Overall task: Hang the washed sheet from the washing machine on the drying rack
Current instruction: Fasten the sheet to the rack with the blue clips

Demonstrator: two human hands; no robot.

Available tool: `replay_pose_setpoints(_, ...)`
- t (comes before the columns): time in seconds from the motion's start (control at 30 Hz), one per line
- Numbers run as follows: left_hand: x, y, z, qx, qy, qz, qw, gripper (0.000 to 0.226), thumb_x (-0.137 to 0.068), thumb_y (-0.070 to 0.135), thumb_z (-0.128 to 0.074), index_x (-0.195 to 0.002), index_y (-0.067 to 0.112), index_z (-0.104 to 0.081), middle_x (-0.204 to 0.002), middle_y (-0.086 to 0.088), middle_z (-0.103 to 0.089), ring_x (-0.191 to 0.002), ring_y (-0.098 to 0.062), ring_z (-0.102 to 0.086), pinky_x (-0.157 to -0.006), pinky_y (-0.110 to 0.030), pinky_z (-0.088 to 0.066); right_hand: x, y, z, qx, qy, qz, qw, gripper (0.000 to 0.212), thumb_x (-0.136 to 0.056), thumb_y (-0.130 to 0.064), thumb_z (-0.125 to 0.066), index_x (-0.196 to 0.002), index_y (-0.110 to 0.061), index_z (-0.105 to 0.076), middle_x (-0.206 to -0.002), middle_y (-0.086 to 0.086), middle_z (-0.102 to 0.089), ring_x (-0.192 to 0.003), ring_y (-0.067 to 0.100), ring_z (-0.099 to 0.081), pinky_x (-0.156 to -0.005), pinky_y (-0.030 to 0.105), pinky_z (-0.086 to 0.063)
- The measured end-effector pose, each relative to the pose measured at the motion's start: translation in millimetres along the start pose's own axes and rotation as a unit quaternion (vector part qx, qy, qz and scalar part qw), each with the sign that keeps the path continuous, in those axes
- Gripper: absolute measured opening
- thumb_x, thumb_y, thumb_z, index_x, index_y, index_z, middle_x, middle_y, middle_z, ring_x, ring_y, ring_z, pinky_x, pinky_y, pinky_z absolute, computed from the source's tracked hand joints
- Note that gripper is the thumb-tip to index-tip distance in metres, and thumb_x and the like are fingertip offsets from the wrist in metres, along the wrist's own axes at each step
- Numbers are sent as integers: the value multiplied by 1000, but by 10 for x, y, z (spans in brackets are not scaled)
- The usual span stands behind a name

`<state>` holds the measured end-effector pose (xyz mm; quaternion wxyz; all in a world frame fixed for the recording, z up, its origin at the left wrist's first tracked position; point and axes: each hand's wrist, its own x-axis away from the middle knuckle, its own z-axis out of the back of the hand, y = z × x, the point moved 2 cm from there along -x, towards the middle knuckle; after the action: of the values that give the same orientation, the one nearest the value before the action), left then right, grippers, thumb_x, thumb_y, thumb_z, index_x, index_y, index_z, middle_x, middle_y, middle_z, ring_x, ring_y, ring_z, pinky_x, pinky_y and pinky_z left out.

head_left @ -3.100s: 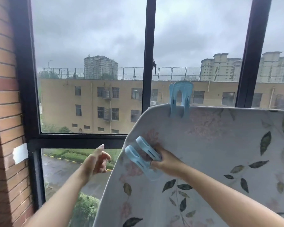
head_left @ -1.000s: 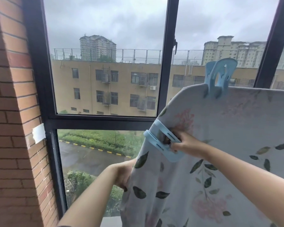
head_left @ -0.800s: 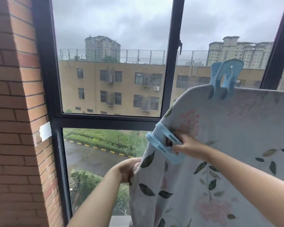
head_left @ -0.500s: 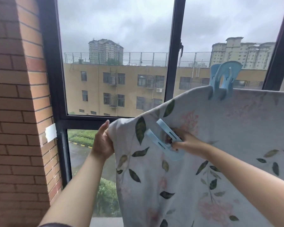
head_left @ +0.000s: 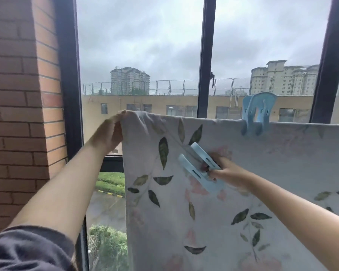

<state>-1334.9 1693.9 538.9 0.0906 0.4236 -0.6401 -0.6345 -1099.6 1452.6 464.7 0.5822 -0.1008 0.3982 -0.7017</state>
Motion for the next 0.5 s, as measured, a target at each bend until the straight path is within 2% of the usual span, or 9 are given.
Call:
replay_pose_setpoints(0.07,-46,-17,44,-62,9,37,997,31,-99,24,-46,-119,9,-63,-110,-17,-63,-101,-26,-58,-81,-35,-49,-41,-12,60,5,9,-1,1000,32,-62,-34,-55,-92,-27,-59,-89,2,-63,-75,15,-58,-73,42,-50)
replay_pose_setpoints(0.13,-128,-1,102,-69,61,-1,996,23,-98,17,-49,-109,9,-68,-103,-13,-64,-95,-25,-56,-74,-33,-47,-57,-29,95,8,4,-3,1000,28,-66,-29,-55,-94,-31,-58,-91,0,-65,-79,16,-60,-75,39,-50)
replay_pose_setpoints(0.2,-233,56,108,-72,102,-22,992,22,-99,16,-49,-92,15,-69,-87,-5,-67,-85,-20,-56,-68,-30,-48,-69,-21,122,18,-1,-4,1000,29,-69,-30,-56,-98,-33,-56,-94,-1,-65,-86,18,-62,-77,37,-50)
replay_pose_setpoints(0.27,-304,55,95,-119,129,-12,984,21,-99,19,-51,-84,20,-65,-67,9,-68,-71,-12,-55,-56,-20,-49,-78,-19,150,32,-3,-5,999,29,-69,-32,-56,-98,-33,-55,-93,-3,-63,-85,17,-60,-75,34,-49)
replay_pose_setpoints(0.33,-356,-10,96,-173,147,-25,974,19,-98,20,-53,-83,23,-64,-61,13,-65,-61,-6,-52,-46,-12,-45,-81,3,211,36,11,-7,999,28,-68,-33,-56,-96,-33,-56,-92,-3,-62,-83,16,-59,-75,35,-49)
replay_pose_setpoints(0.4,-382,-137,153,-205,158,-27,965,15,-97,20,-54,-91,19,-68,-74,4,-63,-64,-10,-51,-52,-15,-47,-45,62,255,28,16,-11,999,34,-62,-38,-56,-96,-33,-56,-94,-2,-64,-82,15,-60,-77,38,-49)
replay_pose_setpoints(0.5,-445,-331,261,-223,190,13,956,21,-94,24,-59,-106,9,-69,-94,-7,-65,-83,-20,-55,-78,-37,-51,35,125,291,19,0,-17,1000,45,-59,-43,-56,-104,-40,-55,-98,-8,-65,-89,10,-61,-79,29,-49)
